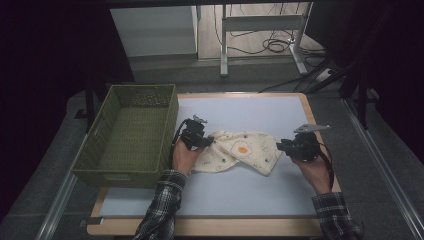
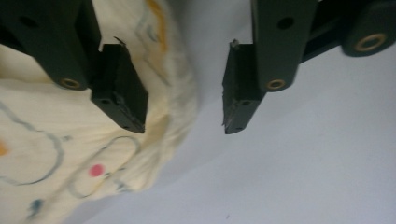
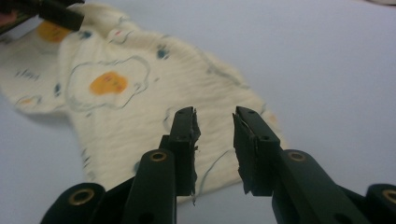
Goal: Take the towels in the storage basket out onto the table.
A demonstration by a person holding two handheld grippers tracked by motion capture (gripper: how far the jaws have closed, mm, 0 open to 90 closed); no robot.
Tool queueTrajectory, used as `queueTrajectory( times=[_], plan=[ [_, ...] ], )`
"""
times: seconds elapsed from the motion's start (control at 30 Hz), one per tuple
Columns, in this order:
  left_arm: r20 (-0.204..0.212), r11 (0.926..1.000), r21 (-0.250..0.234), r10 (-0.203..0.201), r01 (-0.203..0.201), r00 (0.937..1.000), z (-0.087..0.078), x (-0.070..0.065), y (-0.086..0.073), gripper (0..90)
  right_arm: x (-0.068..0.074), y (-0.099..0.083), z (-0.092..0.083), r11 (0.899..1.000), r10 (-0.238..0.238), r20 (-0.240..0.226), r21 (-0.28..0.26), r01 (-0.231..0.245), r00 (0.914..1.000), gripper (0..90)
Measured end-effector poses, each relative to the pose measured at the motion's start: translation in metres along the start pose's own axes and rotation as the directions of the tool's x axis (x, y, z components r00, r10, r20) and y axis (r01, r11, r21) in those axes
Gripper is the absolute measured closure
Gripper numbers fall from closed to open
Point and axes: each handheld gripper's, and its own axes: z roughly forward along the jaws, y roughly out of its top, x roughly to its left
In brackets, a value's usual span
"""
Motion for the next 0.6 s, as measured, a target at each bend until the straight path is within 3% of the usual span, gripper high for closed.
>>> queueTrajectory(
  times=[0.2,0.23,0.33,0.43,0.53,0.6],
  plan=[
    [0.037,0.9994,0.001,0.034,-0.034,0.9987,-0.019,-0.017,-0.008,44.5,0.016,-0.016,-0.006,1.0,-0.009,-0.066,0.028,0.011,0.9978,69.1],
    [0.047,0.9987,-0.013,0.049,-0.049,0.9977,-0.027,-0.023,-0.015,44.2,0.025,-0.025,-0.007,0.999,-0.015,-0.097,0.04,0.019,0.9952,67.5],
    [0.063,0.9985,-0.013,0.055,-0.054,0.9965,-0.033,-0.03,-0.023,38.6,0.033,-0.031,-0.007,0.998,-0.027,-0.109,0.051,0.033,0.9937,64.7],
    [0.074,0.996,-0.024,0.088,-0.087,0.9933,-0.04,-0.043,-0.042,32.3,0.051,-0.041,-0.004,0.995,-0.066,-0.126,0.061,0.074,0.9899,58.3],
    [0.045,0.9934,-0.027,0.112,-0.111,0.9927,-0.043,-0.048,-0.057,29.2,0.058,-0.043,0.006,0.993,-0.086,-0.125,0.072,0.096,0.9885,49.9],
    [0.034,0.9933,-0.029,0.113,-0.112,0.993,-0.043,-0.048,-0.061,29.2,0.059,-0.044,0.012,0.99,-0.101,-0.121,0.085,0.111,0.9875,50.3]
  ],
)
